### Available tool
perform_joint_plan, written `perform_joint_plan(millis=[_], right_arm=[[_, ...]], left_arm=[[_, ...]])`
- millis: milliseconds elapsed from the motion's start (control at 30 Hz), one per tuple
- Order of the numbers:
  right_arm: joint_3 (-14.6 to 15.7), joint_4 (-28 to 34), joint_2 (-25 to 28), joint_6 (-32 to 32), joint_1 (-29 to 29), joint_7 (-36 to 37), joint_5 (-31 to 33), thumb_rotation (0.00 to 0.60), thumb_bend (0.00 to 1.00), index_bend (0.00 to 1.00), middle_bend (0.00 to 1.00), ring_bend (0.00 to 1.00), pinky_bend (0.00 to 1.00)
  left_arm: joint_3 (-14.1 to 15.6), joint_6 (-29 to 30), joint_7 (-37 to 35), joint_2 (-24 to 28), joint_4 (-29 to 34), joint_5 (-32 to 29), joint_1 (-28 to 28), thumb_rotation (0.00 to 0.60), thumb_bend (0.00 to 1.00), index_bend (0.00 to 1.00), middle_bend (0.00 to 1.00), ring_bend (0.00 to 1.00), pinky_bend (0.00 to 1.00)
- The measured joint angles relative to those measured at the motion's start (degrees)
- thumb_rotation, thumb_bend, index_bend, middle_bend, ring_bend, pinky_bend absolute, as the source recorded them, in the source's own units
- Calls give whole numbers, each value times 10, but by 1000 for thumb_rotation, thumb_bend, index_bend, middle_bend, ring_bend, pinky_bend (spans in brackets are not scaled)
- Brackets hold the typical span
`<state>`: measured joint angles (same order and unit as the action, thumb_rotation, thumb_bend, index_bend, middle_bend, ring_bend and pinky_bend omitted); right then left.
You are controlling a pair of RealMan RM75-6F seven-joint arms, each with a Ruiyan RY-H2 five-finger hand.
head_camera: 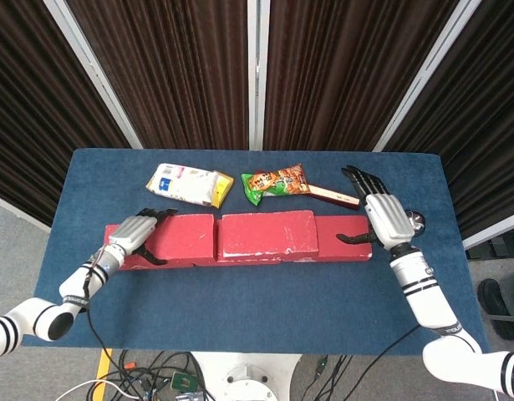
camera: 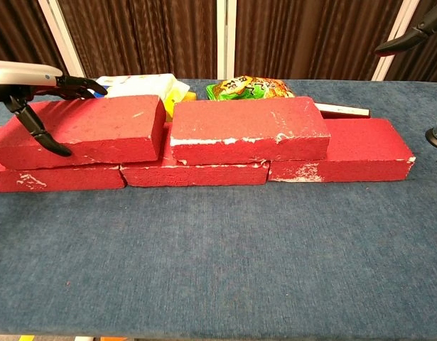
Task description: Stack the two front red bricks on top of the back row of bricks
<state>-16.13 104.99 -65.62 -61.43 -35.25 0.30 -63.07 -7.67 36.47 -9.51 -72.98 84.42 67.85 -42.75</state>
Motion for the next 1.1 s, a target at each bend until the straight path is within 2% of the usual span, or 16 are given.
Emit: perform_joint_plan(millis=[533,1100], right_arm=[[1,-14,-4,9,2,11,1,600,0,0,0,0,0],[-1,-22,-6,17,2,15,4,600,0,0,0,0,0]], left_arm=[[2,-9,29,-9,0,-39,-16,600,86,0,113,190,55],[0,-3,21,-9,5,-39,-17,600,86,0,112,189,54]])
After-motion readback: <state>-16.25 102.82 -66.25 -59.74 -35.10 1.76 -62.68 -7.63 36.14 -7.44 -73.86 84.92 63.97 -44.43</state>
